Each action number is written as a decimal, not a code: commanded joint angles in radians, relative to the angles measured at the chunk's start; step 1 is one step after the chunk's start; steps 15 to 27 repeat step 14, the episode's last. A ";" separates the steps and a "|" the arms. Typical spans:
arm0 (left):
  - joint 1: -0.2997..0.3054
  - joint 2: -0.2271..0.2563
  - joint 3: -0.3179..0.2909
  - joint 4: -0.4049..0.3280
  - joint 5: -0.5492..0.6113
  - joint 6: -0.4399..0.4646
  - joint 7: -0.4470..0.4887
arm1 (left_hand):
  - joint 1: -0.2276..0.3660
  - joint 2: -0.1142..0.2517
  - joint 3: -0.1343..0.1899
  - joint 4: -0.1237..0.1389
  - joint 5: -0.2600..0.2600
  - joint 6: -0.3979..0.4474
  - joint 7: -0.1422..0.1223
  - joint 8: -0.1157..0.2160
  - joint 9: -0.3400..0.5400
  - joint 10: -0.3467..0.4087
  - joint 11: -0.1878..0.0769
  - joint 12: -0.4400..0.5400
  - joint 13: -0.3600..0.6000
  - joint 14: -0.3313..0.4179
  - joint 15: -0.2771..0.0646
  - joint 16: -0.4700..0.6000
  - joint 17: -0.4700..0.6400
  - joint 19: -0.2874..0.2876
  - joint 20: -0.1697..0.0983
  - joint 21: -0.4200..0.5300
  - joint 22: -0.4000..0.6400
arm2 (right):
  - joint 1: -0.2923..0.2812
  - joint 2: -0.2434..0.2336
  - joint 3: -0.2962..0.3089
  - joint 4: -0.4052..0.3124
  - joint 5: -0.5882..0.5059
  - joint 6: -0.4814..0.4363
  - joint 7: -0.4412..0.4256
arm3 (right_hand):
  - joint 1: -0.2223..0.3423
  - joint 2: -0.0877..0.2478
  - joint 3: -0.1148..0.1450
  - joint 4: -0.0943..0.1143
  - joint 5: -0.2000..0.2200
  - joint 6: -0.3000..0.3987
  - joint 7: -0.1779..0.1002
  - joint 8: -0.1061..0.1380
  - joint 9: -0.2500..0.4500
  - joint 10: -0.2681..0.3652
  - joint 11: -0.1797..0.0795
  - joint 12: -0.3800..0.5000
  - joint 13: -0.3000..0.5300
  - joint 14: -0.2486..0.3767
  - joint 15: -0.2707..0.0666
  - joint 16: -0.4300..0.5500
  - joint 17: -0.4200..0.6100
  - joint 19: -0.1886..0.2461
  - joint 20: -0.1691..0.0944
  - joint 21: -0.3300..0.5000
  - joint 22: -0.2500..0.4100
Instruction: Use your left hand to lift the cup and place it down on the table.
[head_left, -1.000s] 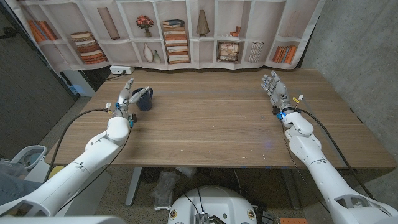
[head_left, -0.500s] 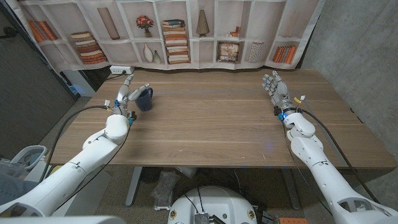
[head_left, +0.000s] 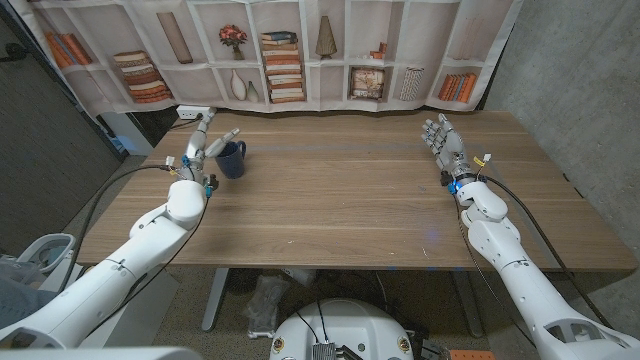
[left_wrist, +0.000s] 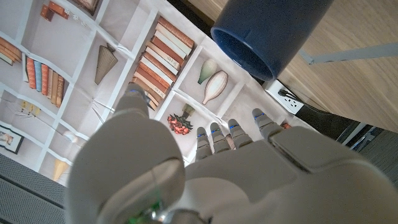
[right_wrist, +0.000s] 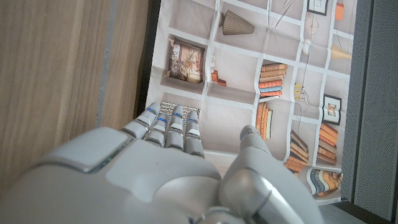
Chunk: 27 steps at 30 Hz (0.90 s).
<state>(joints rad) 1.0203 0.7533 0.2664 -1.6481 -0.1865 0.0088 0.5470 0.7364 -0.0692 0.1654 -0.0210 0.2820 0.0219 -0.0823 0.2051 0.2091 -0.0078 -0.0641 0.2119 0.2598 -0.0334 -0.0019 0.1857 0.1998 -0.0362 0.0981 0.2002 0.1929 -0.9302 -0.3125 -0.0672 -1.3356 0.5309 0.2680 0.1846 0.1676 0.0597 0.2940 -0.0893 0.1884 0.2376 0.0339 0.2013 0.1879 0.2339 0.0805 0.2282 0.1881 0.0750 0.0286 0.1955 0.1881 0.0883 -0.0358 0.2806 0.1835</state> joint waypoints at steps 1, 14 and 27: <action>0.001 -0.001 -0.017 -0.012 0.002 -0.008 -0.002 | 0.000 0.009 -0.003 -0.001 0.005 0.011 -0.001 0.006 0.002 0.000 0.002 0.005 0.000 0.002 0.003 0.010 0.001 -0.002 -0.003 0.007 0.002 | -0.003 -0.001 -0.003 -0.004 -0.004 0.008 -0.010 | -0.003 -0.003 -0.003 -0.003 -0.003 0.005 -0.001 -0.004 0.002 0.005 0.002 -0.005 0.002 0.007 -0.001 -0.003 0.004 0.013 -0.016 -0.006 0.004; -0.029 -0.014 -0.005 0.026 0.010 -0.052 -0.027 | 0.001 0.012 -0.003 -0.001 0.007 0.018 0.000 0.009 0.002 0.004 -0.001 0.007 -0.002 0.006 0.003 0.011 0.000 -0.003 -0.004 0.008 0.002 | -0.035 -0.010 -0.005 -0.063 -0.007 -0.013 -0.053 | -0.002 -0.003 -0.003 -0.004 -0.002 0.004 -0.001 -0.005 0.002 0.005 0.003 -0.005 0.002 0.007 0.000 -0.003 0.004 0.014 -0.016 -0.008 0.004; -0.029 -0.014 -0.005 0.026 0.010 -0.052 -0.027 | 0.001 0.012 -0.003 -0.001 0.007 0.018 0.000 0.009 0.002 0.004 -0.001 0.007 -0.002 0.006 0.003 0.011 0.000 -0.003 -0.004 0.008 0.002 | -0.035 -0.010 -0.005 -0.063 -0.007 -0.013 -0.053 | -0.002 -0.003 -0.003 -0.004 -0.002 0.004 -0.001 -0.005 0.002 0.005 0.003 -0.005 0.002 0.007 0.000 -0.003 0.004 0.014 -0.016 -0.008 0.004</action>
